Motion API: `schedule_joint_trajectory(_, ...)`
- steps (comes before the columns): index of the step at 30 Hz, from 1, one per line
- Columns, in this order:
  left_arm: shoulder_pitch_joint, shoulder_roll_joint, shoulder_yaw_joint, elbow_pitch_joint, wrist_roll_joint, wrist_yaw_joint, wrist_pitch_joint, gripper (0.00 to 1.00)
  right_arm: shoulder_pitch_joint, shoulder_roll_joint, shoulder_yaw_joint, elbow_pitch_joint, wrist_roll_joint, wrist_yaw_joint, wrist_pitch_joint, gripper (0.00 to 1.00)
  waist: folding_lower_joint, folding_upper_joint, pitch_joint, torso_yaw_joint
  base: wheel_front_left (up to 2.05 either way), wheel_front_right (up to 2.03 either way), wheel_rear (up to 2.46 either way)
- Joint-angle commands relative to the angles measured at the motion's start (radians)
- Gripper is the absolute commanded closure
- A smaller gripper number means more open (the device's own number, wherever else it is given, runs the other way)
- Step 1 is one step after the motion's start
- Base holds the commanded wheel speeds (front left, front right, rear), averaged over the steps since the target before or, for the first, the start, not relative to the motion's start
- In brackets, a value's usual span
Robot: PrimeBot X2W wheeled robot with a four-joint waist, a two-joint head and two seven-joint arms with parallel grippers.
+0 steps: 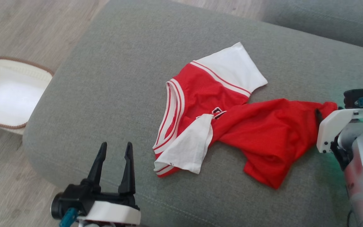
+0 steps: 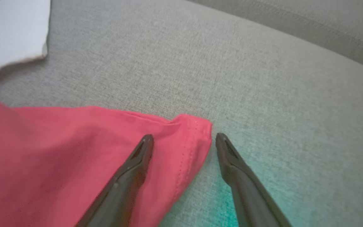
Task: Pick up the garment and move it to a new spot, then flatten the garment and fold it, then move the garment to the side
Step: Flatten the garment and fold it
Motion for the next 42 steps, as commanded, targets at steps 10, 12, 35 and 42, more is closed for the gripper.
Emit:
schedule_joint_trajectory(10, -0.047, 0.001, 0.064, -0.039, 0.020, 0.000, -0.012, 0.00, -0.124, -0.004, 0.042, 0.098, 0.009, 0.007, -0.054, 1.00, -0.0002, 0.0000, 0.011, -0.022, 0.00, 0.00, 0.00)
schedule_joint_trajectory(12, -0.048, 0.000, 0.065, -0.037, 0.022, -0.001, -0.012, 0.00, -0.148, -0.003, 0.051, 0.104, 0.006, 0.007, -0.083, 1.00, -0.0002, 0.0000, 0.007, -0.033, 0.00, 0.00, 0.00)
schedule_joint_trajectory(35, -0.003, 0.024, 0.092, -0.046, 0.013, 0.023, -0.011, 0.00, -0.094, 0.054, 0.227, 0.040, 0.111, 0.007, -0.457, 1.00, -0.0002, 0.0000, -0.076, -0.246, 0.00, 0.00, 0.00)
schedule_joint_trajectory(42, 0.008, 0.032, 0.096, -0.056, 0.013, 0.032, -0.010, 0.00, 0.168, 0.059, 0.260, -0.173, 0.131, 0.007, -0.478, 1.00, -0.0002, 0.0000, -0.081, -0.319, 0.00, 0.00, 0.00)
